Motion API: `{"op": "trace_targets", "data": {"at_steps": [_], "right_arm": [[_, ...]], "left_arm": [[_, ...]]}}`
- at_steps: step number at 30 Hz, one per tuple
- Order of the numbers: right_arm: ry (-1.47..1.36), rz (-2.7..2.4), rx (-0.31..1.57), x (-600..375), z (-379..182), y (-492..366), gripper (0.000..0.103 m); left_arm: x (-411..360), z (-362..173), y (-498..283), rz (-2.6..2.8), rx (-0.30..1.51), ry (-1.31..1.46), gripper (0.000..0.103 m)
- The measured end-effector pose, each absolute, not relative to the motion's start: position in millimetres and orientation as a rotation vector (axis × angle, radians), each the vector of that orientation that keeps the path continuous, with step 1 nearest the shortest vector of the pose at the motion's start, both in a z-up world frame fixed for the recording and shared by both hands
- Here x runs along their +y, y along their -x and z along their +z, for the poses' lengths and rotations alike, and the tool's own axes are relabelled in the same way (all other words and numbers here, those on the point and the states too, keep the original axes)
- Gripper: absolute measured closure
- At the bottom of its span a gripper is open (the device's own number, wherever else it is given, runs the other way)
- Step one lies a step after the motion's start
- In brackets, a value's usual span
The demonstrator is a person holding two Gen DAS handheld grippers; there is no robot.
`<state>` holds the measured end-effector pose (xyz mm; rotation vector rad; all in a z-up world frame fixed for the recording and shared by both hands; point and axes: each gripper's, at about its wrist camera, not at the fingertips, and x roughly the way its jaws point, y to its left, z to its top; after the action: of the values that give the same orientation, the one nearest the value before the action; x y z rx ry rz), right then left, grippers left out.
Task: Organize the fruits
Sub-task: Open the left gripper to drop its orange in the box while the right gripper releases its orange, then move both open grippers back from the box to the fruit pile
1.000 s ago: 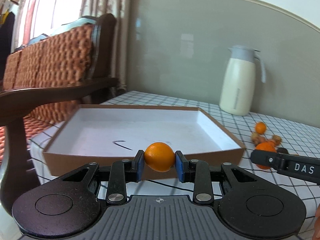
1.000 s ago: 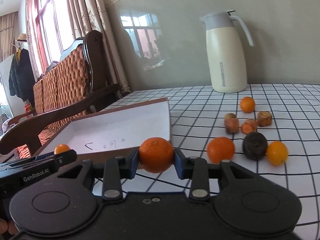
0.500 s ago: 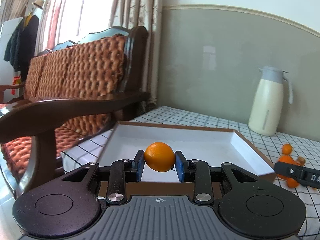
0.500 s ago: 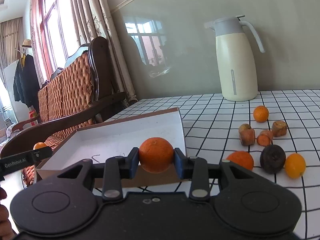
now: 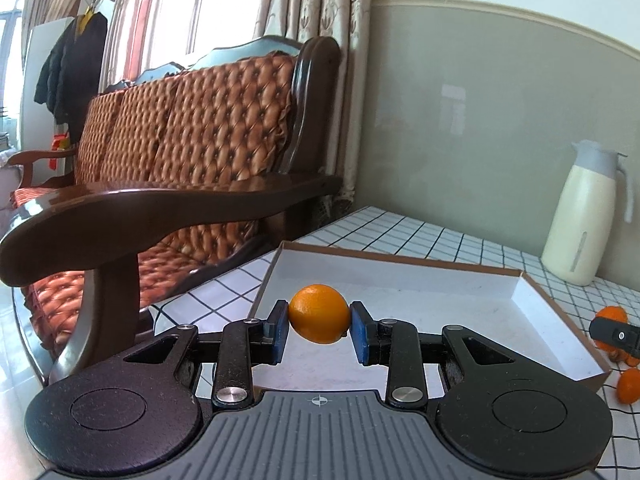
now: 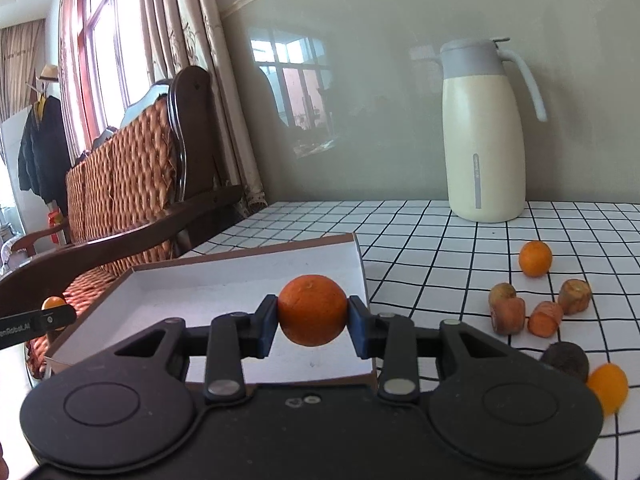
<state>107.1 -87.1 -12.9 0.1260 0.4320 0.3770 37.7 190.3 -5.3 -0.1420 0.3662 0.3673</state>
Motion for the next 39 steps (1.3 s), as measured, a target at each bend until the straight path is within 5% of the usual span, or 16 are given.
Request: {"op": "trace_targets", "data": {"at_steps": [9, 12, 13, 14, 15, 16, 21, 39], "right_arm": [[-0.072, 0.347, 0.45, -70.0, -25.6, -128.9, 0.07], [-0.063, 0.324, 0.396, -69.9, -22.5, -120.5, 0.043], [-0.083, 0.319, 0.357, -72.5, -18.7, -113.5, 0.032], [-0.097, 0.32, 0.331, -74.6, -15.4, -108.9, 0.026], [-0.108, 0.326, 0.308, -76.5, -11.9, -104.3, 0.021], [-0.118, 0.333, 0.287, -79.1, -9.5, -99.0, 0.02], [-0.206, 0.334, 0.282, -90.7, -12.1, -90.6, 0.008], [-0.243, 0.349, 0.353, -83.3, -28.1, -93.7, 0.006]], "left_arm": [[194.9, -20.4, -54.9, 0.415, 0.448, 0.144, 0.07], [196.0, -24.4, -61.9, 0.434, 0.483, 0.143, 0.068], [195.6, -23.7, -61.1, 0.428, 0.484, 0.152, 0.063], [195.5, -21.1, -59.3, 0.423, 0.476, 0.164, 0.029], [195.1, -18.1, -55.4, 0.4, 0.448, 0.179, 0.009], [193.6, -14.2, -50.9, 0.395, 0.411, 0.187, 0.0], [178.6, -7.6, -30.7, 0.433, 0.285, 0.099, 0.0], [192.4, -14.8, -18.4, 0.493, 0.325, 0.15, 0.0]]}}
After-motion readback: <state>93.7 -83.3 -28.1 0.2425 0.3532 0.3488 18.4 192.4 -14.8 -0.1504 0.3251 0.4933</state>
